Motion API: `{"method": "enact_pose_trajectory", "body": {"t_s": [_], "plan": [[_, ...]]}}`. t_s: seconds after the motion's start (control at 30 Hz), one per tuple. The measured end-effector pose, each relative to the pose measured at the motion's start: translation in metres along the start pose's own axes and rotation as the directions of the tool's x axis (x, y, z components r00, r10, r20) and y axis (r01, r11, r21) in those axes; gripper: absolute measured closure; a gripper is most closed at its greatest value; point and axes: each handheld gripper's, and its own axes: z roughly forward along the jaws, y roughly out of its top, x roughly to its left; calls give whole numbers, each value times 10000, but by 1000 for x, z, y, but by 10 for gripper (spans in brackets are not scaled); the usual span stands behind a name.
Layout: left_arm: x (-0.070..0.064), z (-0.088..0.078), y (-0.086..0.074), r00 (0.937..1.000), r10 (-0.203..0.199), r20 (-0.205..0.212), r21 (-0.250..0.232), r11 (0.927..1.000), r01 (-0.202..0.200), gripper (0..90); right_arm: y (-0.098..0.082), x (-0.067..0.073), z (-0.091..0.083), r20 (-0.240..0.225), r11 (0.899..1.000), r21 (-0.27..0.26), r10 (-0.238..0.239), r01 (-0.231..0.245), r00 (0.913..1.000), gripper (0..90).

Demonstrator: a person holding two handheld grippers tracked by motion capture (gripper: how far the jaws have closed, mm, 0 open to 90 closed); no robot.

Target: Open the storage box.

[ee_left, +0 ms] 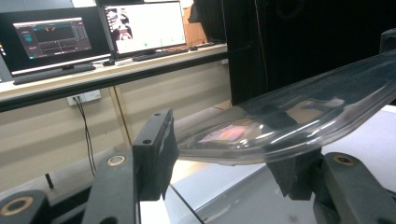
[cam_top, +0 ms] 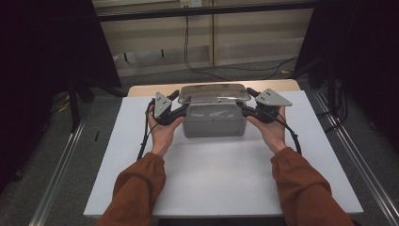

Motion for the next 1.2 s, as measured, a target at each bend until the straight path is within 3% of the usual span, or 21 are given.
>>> {"method": "enact_pose_trajectory", "body": {"t_s": [0.07, 0.23, 0.6, 0.93, 1.2], "plan": [[1, 1, 1, 9998, -208, 9, -38, 9998, 208, 458, 3, -1, 2, -4, 10000, -11, -17, 17, 10000, 445], [4, 3, 5, 9999, -26, -107, -6, 10000, 25, 460, 5, -5, 5, -68, 9998, -127, 137, -138, 9999, 454], [10, 8, 9, 9997, -32, -258, 43, 10000, 33, 478, 8, -12, 13, 5, 9991, -264, 342, -342, 9994, 464], [13, 15, 8, 9991, -395, -152, 54, 9992, 396, 520, 4, -21, 14, -114, 9970, -351, 682, -686, 9976, 538], [18, 18, 13, 9997, -160, -179, 113, 9998, 162, 552, 6, -27, 19, -107, 9959, -470, 767, -772, 9970, 565]]}}
